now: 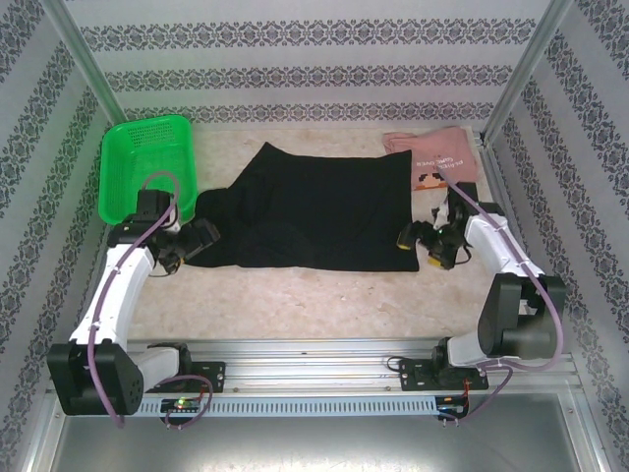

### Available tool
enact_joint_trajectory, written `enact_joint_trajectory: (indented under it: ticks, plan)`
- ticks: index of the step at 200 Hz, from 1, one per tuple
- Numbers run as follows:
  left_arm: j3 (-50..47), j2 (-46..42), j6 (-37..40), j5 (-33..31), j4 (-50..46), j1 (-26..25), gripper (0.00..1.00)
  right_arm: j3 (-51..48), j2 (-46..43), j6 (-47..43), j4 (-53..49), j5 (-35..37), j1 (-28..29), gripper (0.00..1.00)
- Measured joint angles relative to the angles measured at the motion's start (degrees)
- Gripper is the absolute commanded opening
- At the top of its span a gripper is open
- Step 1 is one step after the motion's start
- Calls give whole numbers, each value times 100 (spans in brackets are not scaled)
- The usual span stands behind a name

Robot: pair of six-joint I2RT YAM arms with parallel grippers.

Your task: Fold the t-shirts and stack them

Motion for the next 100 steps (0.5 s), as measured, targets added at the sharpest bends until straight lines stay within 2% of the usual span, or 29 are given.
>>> enact_joint_trajectory:
  ticks: [51, 100]
  plan:
    - [-584, 505, -212, -35, 422, 404, 72, -409, 313, 238, 391, -214, -44, 80]
    - [-765, 1255, -339, -297, 1327, 702, 70, -411, 949, 348, 802, -229, -44, 75]
